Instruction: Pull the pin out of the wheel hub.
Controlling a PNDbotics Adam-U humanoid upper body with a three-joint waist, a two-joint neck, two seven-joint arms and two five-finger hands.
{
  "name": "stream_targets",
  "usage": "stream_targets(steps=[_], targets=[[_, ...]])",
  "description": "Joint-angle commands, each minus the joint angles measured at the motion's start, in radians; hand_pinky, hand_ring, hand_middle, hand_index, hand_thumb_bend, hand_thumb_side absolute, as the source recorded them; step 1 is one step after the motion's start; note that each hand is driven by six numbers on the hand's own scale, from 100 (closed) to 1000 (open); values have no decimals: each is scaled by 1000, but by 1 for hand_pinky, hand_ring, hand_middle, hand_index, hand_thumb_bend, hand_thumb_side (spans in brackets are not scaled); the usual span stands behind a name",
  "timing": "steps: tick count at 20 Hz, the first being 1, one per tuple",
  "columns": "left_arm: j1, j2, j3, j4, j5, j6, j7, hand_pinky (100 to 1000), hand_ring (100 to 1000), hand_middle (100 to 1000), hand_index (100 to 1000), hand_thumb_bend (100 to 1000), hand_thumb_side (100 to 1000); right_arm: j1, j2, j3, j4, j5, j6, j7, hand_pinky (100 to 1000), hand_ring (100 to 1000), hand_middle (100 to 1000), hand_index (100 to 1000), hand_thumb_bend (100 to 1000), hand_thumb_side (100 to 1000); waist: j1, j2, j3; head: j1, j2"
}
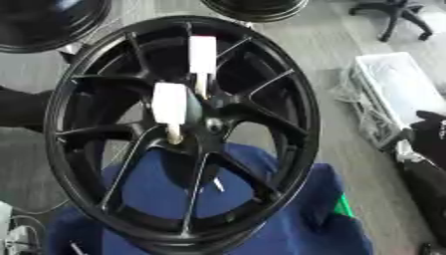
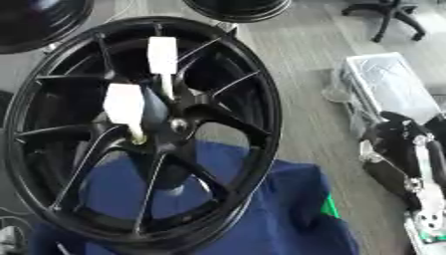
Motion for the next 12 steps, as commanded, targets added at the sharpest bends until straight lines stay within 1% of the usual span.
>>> stream_targets(steps=[1, 3, 6, 8, 12], targets=[[-25, 7, -5, -31, -12, -2, -11, 751, 770, 666, 720, 126, 740, -22, -30, 10, -14, -140, -97, 47, 968, 694, 652, 817, 100, 617, 3, -9, 4, -5, -11], [-39, 3, -11, -39, -17, -3, -16, 751, 771, 667, 721, 122, 729, -44, -33, 7, -14, -212, -124, 86, 951, 646, 615, 794, 100, 622, 4, -8, 7, -4, -16], [-61, -2, -20, -49, -26, -4, -27, 751, 771, 669, 723, 112, 714, -70, -34, -1, -14, -283, -122, 120, 952, 639, 606, 777, 100, 624, 7, -7, 10, -4, -21], [-77, -6, -27, -55, -33, -4, -35, 751, 771, 671, 725, 110, 707, -85, -33, -4, -14, -313, -106, 132, 961, 643, 612, 775, 100, 635, 10, -5, 9, -4, -24], [-104, -13, -38, -66, -39, -4, -50, 751, 773, 679, 733, 103, 693, -108, -29, -5, -14, -355, -50, 162, 975, 655, 626, 782, 100, 643, 14, -3, 9, -5, -31]])
